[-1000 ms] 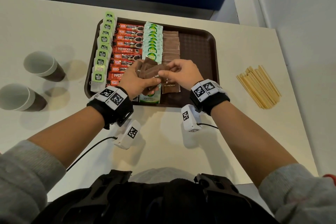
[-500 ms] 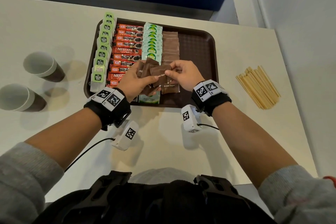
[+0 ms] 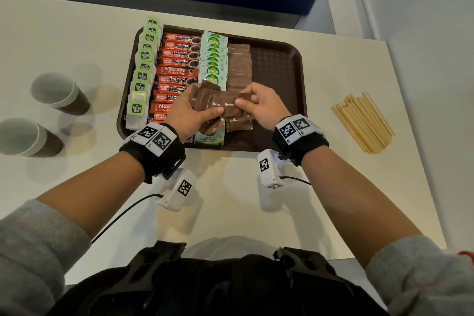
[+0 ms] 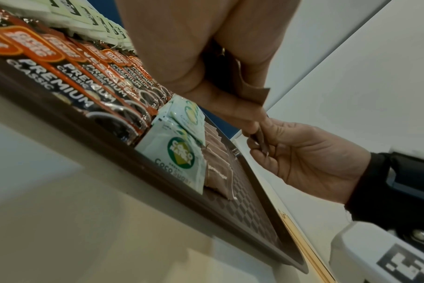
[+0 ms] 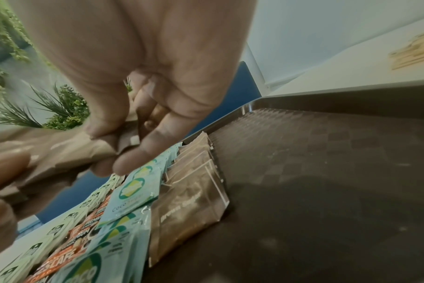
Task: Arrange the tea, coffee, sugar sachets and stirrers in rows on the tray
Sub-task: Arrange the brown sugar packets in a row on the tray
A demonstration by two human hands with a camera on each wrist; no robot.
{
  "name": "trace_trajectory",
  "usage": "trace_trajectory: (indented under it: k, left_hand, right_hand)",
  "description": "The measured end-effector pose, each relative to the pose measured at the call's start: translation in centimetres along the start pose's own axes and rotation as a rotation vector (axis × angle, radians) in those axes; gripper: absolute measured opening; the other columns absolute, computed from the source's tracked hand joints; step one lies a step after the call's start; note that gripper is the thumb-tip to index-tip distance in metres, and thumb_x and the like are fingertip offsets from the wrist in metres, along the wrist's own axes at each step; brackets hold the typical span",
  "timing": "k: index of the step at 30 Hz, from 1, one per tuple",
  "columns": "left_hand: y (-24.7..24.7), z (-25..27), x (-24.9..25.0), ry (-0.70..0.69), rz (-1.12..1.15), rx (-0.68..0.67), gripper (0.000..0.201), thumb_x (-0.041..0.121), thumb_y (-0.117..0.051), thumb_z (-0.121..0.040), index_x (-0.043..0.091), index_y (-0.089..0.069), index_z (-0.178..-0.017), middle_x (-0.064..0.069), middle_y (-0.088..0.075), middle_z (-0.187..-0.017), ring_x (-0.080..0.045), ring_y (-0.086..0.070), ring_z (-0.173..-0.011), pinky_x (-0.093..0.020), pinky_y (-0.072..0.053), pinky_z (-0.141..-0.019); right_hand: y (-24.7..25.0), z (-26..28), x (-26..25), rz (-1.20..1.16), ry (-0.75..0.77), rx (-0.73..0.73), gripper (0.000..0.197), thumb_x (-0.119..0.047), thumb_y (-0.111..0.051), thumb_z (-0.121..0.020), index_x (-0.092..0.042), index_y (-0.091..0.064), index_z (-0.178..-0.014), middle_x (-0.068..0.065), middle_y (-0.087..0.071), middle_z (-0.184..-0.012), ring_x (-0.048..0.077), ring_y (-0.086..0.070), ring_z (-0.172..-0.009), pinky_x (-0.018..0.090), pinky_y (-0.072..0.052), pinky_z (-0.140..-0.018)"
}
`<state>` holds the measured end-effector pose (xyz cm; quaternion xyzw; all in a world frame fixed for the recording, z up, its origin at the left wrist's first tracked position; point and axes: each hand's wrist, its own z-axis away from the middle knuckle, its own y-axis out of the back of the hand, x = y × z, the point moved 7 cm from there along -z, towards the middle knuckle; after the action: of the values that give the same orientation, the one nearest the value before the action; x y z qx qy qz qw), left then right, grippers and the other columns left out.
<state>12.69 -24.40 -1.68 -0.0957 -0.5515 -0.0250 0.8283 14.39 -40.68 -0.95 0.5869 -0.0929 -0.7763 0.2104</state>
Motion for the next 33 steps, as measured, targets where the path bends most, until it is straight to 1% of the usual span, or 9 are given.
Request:
trace_trajectory:
  k: [3,6,9,12,16,19,23,29,33]
  left_hand:
    - [0.5,-0.1,-0.2,-0.008,-0.027,0.032,0.038,-0.002,-0.070,-0.081,0.016,-0.050,-0.108,-0.013,-0.067,-0.099,-0.022,-0.067,-0.066,-0.027,-0.053,-0.048]
    - [1.4,-0.3,-0.3,-0.010,-0.045,0.096,0.034,-0.001,-0.069,-0.082,0.024,-0.052,-0.097,-0.012,-0.068,-0.098,-0.021,-0.067,-0.062,-0.027,-0.053,-0.048]
    - [2.3,-0.4,-0.2,-0.002,-0.038,0.150,0.031,-0.002,-0.067,-0.083,0.018,-0.049,-0.099,-0.008,-0.068,-0.091,-0.019,-0.067,-0.054,-0.029,-0.057,-0.050]
    - [2.7,-0.5,-0.2,-0.006,-0.053,0.168,0.032,-0.001,-0.068,-0.083,0.018,-0.048,-0.100,-0.007,-0.068,-0.093,-0.016,-0.067,-0.054,-0.029,-0.057,-0.051]
    - [2.4,-0.5,0.0,-0.006,-0.036,0.159,0.031,-0.003,-0.067,-0.083,0.017,-0.048,-0.098,-0.008,-0.068,-0.090,-0.017,-0.066,-0.051,-0.028,-0.056,-0.048]
    - [2.3,-0.5,0.0,-0.004,-0.028,0.150,0.031,-0.003,-0.066,-0.084,0.020,-0.048,-0.094,-0.009,-0.068,-0.089,-0.017,-0.065,-0.050,-0.027,-0.056,-0.048]
    - [2.3,-0.3,0.0,-0.010,-0.043,0.143,0.030,-0.003,-0.065,-0.084,0.021,-0.049,-0.092,-0.006,-0.068,-0.087,-0.017,-0.065,-0.050,-0.028,-0.055,-0.049]
    - [2.3,-0.4,0.1,0.001,-0.039,0.145,0.030,-0.003,-0.065,-0.084,0.017,-0.048,-0.097,-0.008,-0.068,-0.087,-0.016,-0.065,-0.049,-0.027,-0.055,-0.047]
    - [2.1,-0.4,0.1,0.003,-0.039,0.140,0.032,-0.003,-0.065,-0.084,0.022,-0.048,-0.092,-0.008,-0.068,-0.087,-0.016,-0.065,-0.049,-0.027,-0.055,-0.048]
  right_hand:
    - [1.1,0.0,0.7,0.056,0.008,0.087,0.013,-0.016,-0.073,-0.080,-0.024,-0.064,-0.078,0.006,-0.070,-0.082,0.023,-0.069,-0.079,0.040,-0.058,-0.078]
    - [2.4,0.4,2.0,0.095,-0.051,0.142,0.015,-0.018,-0.077,-0.076,-0.015,-0.073,-0.090,0.008,-0.070,-0.084,0.024,-0.069,-0.080,0.038,-0.059,-0.077]
    - [2.6,0.8,3.0,0.198,-0.101,0.094,0.023,-0.018,-0.077,-0.076,-0.012,-0.073,-0.099,0.006,-0.070,-0.086,0.017,-0.067,-0.078,0.028,-0.057,-0.077]
    - [1.7,1.1,3.6,0.329,-0.126,-0.013,0.021,-0.015,-0.075,-0.079,-0.015,-0.074,-0.099,0.004,-0.068,-0.082,0.010,-0.060,-0.073,0.018,-0.049,-0.073]
    - [1.1,0.9,3.7,0.442,-0.124,-0.018,0.020,-0.015,-0.074,-0.079,-0.018,-0.073,-0.099,0.000,-0.064,-0.077,0.010,-0.057,-0.077,0.020,-0.046,-0.077]
    - [1.4,0.5,3.9,0.447,-0.133,0.059,0.023,-0.015,-0.077,-0.077,-0.014,-0.071,-0.099,-0.003,-0.059,-0.077,0.009,-0.055,-0.076,0.016,-0.042,-0.071]
    - [1.3,0.0,4.5,0.456,-0.137,0.086,0.024,-0.015,-0.079,-0.074,-0.013,-0.068,-0.095,-0.007,-0.056,-0.071,0.002,-0.051,-0.064,0.001,-0.035,-0.056]
    - [1.3,-0.1,4.8,0.407,-0.131,0.128,0.024,-0.013,-0.080,-0.072,-0.018,-0.061,-0.085,-0.004,-0.057,-0.074,0.004,-0.051,-0.065,0.007,-0.036,-0.058]
    - [1.3,-0.1,5.1,0.372,-0.129,0.161,0.024,-0.011,-0.081,-0.071,-0.018,-0.060,-0.082,-0.002,-0.059,-0.072,0.005,-0.052,-0.064,0.007,-0.037,-0.058]
